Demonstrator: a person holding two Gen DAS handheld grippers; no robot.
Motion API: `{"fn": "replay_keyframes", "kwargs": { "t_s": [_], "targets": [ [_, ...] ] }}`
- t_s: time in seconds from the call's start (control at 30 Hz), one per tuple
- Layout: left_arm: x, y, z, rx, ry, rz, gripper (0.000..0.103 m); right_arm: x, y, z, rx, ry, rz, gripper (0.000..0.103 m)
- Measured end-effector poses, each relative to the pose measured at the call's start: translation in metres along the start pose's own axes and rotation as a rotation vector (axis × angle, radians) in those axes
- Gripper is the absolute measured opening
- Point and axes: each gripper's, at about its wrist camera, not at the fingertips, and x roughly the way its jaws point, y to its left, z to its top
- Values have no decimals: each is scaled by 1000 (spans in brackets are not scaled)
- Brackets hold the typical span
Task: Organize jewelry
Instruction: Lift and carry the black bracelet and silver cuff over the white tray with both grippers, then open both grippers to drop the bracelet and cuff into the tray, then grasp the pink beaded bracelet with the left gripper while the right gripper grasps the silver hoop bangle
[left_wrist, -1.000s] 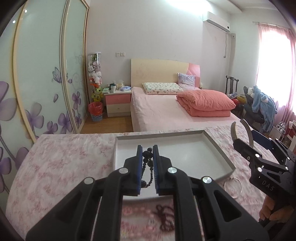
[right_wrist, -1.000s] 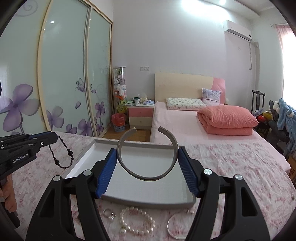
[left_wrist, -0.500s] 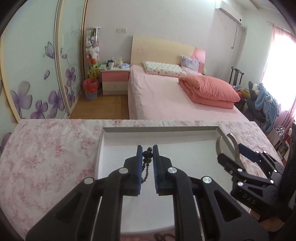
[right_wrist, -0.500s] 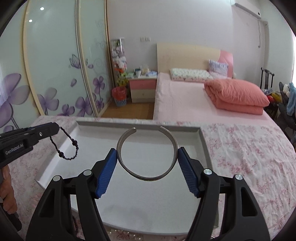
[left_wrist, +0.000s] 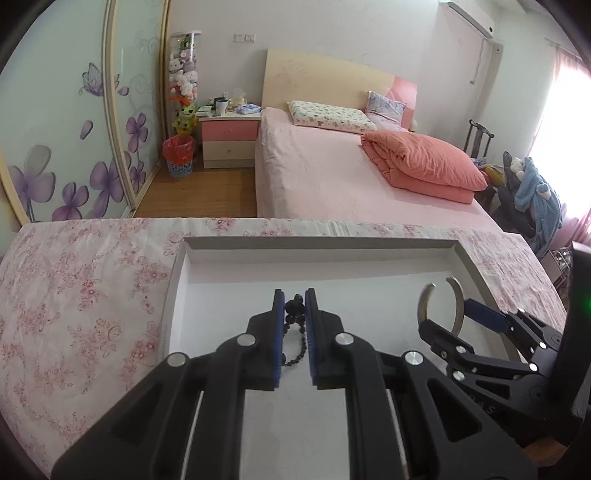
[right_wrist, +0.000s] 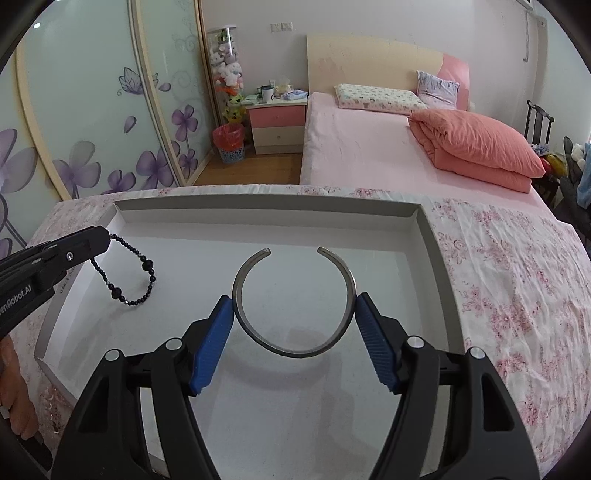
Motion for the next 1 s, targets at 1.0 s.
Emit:
{"fn": "replay_keyframes", "kwargs": {
  "t_s": [1.0],
  "targets": [
    [-128, 44, -103, -3, -65, 61, 48, -108, -39, -79, 18, -102, -46, 77]
  ]
}}
